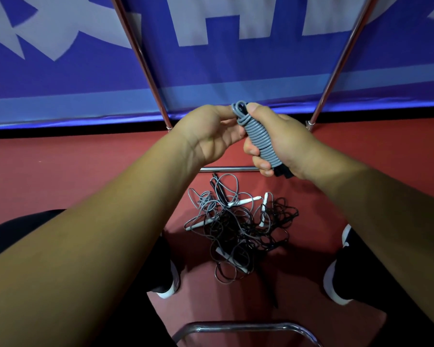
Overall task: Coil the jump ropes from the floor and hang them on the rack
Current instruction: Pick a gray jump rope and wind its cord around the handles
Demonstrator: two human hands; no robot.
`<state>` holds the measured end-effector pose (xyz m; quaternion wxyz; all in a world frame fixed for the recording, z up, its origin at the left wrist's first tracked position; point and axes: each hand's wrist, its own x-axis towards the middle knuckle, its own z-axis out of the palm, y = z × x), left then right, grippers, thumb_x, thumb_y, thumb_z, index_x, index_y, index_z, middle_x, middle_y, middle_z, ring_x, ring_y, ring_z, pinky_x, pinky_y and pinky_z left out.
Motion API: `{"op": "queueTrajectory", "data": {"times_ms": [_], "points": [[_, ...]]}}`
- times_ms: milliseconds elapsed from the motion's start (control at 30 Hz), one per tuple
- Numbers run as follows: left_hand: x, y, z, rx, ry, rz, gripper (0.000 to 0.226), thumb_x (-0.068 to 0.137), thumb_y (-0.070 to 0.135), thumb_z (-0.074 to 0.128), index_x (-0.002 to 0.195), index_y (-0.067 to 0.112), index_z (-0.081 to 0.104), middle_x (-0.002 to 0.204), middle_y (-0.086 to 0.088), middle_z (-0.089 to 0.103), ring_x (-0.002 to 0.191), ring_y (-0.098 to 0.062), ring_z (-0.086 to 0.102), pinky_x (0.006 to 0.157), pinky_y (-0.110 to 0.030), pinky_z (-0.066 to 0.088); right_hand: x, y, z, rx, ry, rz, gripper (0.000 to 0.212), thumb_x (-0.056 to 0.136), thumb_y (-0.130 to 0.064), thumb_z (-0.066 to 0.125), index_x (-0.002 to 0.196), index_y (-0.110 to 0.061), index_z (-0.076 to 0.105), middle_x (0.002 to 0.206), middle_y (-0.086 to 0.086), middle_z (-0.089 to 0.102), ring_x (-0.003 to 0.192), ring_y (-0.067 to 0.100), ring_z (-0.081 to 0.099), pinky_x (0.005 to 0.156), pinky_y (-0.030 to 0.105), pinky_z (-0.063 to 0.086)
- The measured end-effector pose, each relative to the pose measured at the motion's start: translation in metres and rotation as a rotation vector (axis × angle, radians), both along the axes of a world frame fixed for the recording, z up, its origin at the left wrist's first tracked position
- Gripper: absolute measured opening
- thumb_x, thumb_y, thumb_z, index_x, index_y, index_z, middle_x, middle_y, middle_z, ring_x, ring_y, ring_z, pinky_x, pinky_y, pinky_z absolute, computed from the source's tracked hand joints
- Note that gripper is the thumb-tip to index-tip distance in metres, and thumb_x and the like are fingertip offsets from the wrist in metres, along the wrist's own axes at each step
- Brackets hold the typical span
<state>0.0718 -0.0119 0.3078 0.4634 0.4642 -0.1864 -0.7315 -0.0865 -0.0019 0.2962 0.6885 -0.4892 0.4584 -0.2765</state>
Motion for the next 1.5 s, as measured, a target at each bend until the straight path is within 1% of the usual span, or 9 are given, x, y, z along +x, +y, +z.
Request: {"op": "queueTrajectory", "data": {"times_ms": [100,400,533,667,800,900,1100,1300,1500], "points": [[0.001,-0.002,-0.003,0.039,0.010,0.105,0.023,0.102,-0.007,0.048,0.120,0.005,0.057,0.090,-0.010,0.066,0.066,-0.019,0.070,0.060,-0.031,0.062,-0.001,0.000,-0.001,-0.001,0.010,0.008,0.047,0.107,-0.058,0.048,0.102,-0.012,0.056,0.064,0.011,0.048,0.043,0.022,0.039,0.048,0.030,0.039],[0.003,-0.001,-0.004,0.084,-0.100,0.073,0.031,0.105,-0.005,0.040,0.120,0.007,0.064,0.090,-0.007,0.070,0.082,-0.018,0.067,0.070,-0.028,0.062,-0.001,-0.002,-0.014,-0.018,0.052,-0.089,0.053,0.108,-0.058,0.047,0.108,-0.007,0.064,0.064,0.008,0.051,0.042,0.021,0.042,0.048,0.029,0.040],[0.001,-0.001,-0.003,0.066,-0.113,0.035,0.038,0.105,-0.006,0.042,0.135,0.006,0.063,0.087,-0.001,0.071,0.075,-0.008,0.067,0.062,-0.020,0.058,-0.004,-0.007,-0.018,0.003,0.079,-0.170,0.056,0.108,-0.058,0.047,0.117,-0.006,0.064,0.063,0.007,0.053,0.043,0.023,0.043,0.047,0.029,0.041],[-0.002,0.001,-0.004,0.026,-0.149,-0.026,0.037,0.104,-0.009,0.041,0.116,0.011,0.070,0.085,0.002,0.074,0.077,-0.006,0.066,0.066,-0.019,0.056,-0.005,-0.009,-0.019,0.033,0.062,-0.190,0.056,0.108,-0.059,0.045,0.115,-0.007,0.064,0.062,0.007,0.052,0.043,0.022,0.043,0.047,0.029,0.041],[-0.003,0.001,-0.009,-0.012,-0.175,0.012,0.040,0.102,-0.012,0.043,0.130,0.003,0.067,0.095,-0.006,0.075,0.075,-0.009,0.070,0.065,-0.021,0.058,-0.008,-0.009,-0.019,0.059,0.039,-0.144,0.061,0.108,-0.060,0.043,0.125,-0.005,0.062,0.064,0.007,0.051,0.044,0.022,0.042,0.048,0.029,0.041],[-0.004,0.003,-0.012,-0.060,-0.220,0.071,0.032,0.099,-0.012,0.053,0.124,0.000,0.070,0.095,-0.010,0.077,0.075,-0.014,0.072,0.071,-0.023,0.059,-0.009,-0.009,-0.018,0.079,0.033,-0.101,0.060,0.108,-0.061,0.043,0.126,-0.006,0.061,0.065,0.007,0.050,0.044,0.022,0.041,0.049,0.029,0.041],[-0.002,0.009,-0.018,-0.273,-0.514,0.119,0.032,0.091,-0.011,0.068,0.114,0.010,0.075,0.075,-0.004,0.073,0.073,-0.018,0.069,0.077,-0.029,0.061,-0.009,-0.009,-0.017,0.112,0.050,-0.001,0.058,0.107,-0.066,0.040,0.111,-0.012,0.059,0.064,0.005,0.049,0.043,0.021,0.040,0.049,0.029,0.041],[-0.005,0.011,-0.019,-0.400,-0.798,0.138,0.029,0.087,-0.005,0.074,0.112,0.011,0.077,0.089,-0.005,0.078,0.084,-0.016,0.076,0.086,-0.035,0.064,-0.011,-0.010,-0.012,0.103,0.082,0.004,0.055,0.109,-0.066,0.036,0.105,-0.016,0.057,0.066,0.004,0.050,0.044,0.021,0.041,0.049,0.029,0.042],[-0.013,0.013,-0.016,-0.344,-0.673,0.147,0.006,0.088,0.016,0.078,0.093,0.013,0.079,0.083,-0.007,0.078,0.078,-0.022,0.074,0.088,-0.046,0.064,-0.011,-0.017,-0.014,-0.058,0.275,-0.024,0.044,0.108,-0.064,0.042,0.108,-0.024,0.060,0.075,0.008,0.056,0.046,0.023,0.050,0.047,0.029,0.047]]}}
